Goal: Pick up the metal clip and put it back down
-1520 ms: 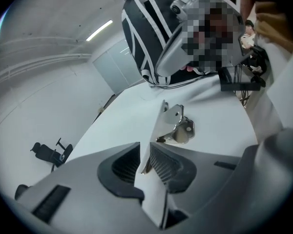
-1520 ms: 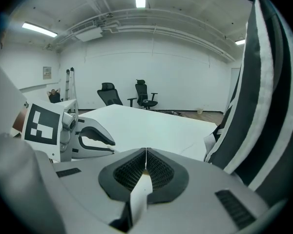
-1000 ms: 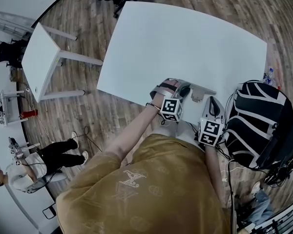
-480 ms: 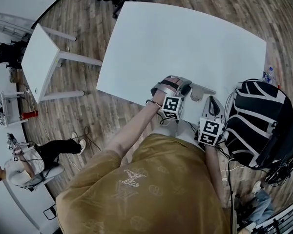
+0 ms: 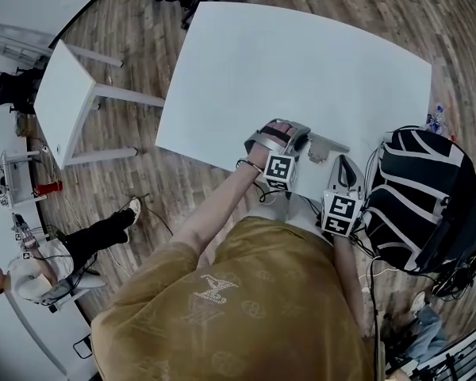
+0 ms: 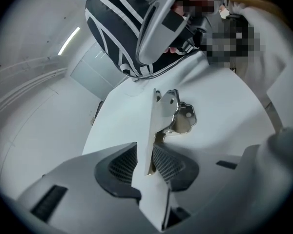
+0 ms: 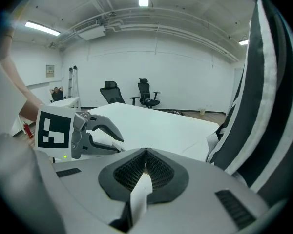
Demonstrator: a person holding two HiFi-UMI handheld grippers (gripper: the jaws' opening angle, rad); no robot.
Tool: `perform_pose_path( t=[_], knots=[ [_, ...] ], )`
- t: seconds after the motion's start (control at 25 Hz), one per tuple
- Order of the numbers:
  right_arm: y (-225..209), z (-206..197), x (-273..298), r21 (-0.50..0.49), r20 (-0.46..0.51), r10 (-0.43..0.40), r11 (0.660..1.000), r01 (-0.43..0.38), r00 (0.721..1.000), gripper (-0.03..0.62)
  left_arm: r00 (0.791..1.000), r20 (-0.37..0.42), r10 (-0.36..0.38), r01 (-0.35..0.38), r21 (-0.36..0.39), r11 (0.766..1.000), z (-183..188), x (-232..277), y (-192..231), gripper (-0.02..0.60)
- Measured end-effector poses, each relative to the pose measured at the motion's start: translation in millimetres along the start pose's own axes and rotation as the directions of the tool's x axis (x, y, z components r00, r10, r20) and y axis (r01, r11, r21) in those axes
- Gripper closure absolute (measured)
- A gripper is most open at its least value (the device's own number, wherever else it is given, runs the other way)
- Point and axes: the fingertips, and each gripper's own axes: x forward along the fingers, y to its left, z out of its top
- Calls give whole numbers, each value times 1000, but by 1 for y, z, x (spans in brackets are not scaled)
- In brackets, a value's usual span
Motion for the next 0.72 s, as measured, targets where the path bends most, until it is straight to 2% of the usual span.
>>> perform_pose_path(
  t=[0.24,0.48,0.72],
  knots=[
    [2,-1,2,-3,-3,9,1000,-9,1000,585,999,-5,42,-42,11,999,1,5,5,492],
    [0,-4,4,-4,-14,12,1000,-12,1000,585,999,4,51,-51,44,998,5,9,10,492],
    [0,-5,7,-9,-25,15,1000,-15,1000,585,999,46,5,-11,127,992,22,12,13,503]
  ],
)
